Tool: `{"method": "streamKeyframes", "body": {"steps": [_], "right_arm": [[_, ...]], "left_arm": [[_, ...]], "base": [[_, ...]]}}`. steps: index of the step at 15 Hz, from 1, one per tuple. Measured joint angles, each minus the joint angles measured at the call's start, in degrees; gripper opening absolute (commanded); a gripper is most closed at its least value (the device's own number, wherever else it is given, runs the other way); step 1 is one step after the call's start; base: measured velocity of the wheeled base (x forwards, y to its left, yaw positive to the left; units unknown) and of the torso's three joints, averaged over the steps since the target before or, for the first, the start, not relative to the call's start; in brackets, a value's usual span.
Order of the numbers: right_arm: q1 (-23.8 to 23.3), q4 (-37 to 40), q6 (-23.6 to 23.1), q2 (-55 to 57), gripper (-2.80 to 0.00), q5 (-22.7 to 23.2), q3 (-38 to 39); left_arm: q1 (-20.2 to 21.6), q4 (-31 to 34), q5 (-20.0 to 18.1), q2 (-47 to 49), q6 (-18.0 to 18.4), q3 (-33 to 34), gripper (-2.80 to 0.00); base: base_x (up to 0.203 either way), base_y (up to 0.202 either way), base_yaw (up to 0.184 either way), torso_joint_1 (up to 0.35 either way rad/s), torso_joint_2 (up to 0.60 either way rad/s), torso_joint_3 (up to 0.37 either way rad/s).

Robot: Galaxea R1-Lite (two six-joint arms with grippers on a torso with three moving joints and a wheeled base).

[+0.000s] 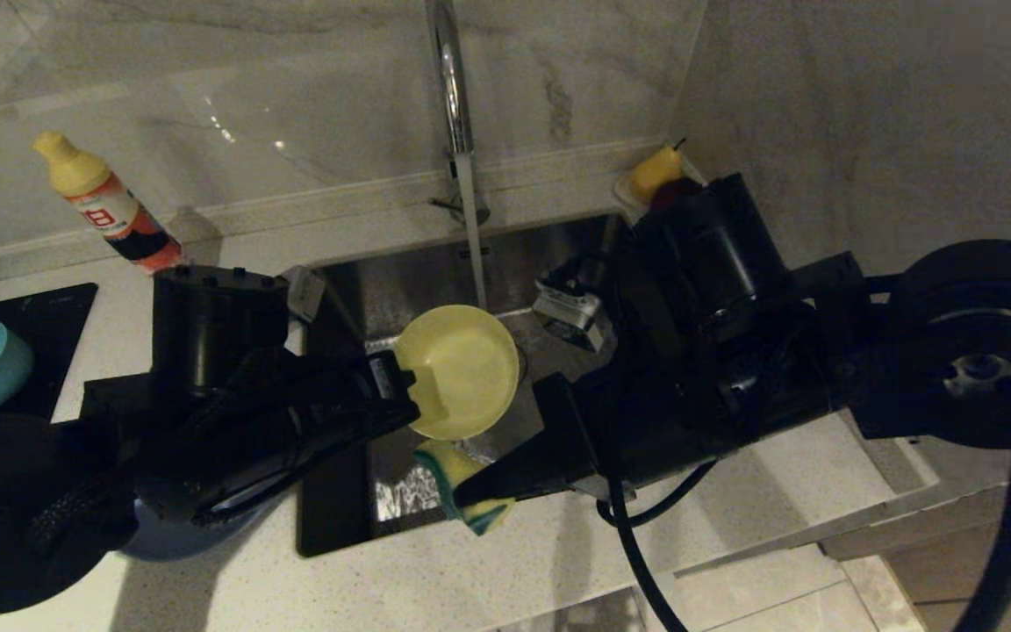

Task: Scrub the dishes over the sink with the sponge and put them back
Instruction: Wipe the bowl

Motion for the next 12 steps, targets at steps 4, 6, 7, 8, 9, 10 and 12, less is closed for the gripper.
{"method": "streamKeyframes", "body": {"steps": [4, 6, 7, 8, 9, 10, 12], "right_arm": [[-1.7, -0.1, 0.0, 2.0, -2.80, 0.0, -2.2], [-2.6, -0.1, 0.0, 2.5, -2.80, 0.0, -3.1], [-2.9, -0.1, 0.0, 2.8, -2.80, 0.0, -3.5], [-3.2, 0.0, 0.0, 3.2, -2.80, -0.1, -3.9], [-3.5, 0.0, 0.1, 3.5, -2.80, 0.0, -4.6], [-3.7, 0.0, 0.2, 3.9, -2.80, 0.0, -5.3], [-3.9, 0.1, 0.2, 4.4, -2.80, 0.0, -6.7]], "left_arm": [[-1.4, -7.8, 0.1, 0.1, 0.7, 2.9, -2.80], [-1.9, -8.6, 0.2, 0.0, 1.0, 3.4, -2.80], [-2.2, -8.7, 0.2, 0.0, 1.0, 3.7, -2.80], [-2.4, -8.7, 0.2, 0.0, 1.2, 3.9, -2.80], [-2.6, -8.7, 0.2, 0.0, 1.6, 4.4, -2.80], [-2.7, -8.7, 0.1, 0.0, 2.2, 4.7, -2.80], [-3.0, -9.3, 0.2, -0.1, 2.9, 5.8, -2.80]], "base": [[0.000, 0.000, 0.000, 0.000, 0.00, 0.000], [0.000, 0.000, 0.000, 0.000, 0.00, 0.000], [0.000, 0.000, 0.000, 0.000, 0.00, 0.000], [0.000, 0.000, 0.000, 0.000, 0.00, 0.000], [0.000, 0.000, 0.000, 0.000, 0.00, 0.000], [0.000, 0.000, 0.000, 0.000, 0.00, 0.000], [0.000, 0.000, 0.000, 0.000, 0.00, 0.000]]}}
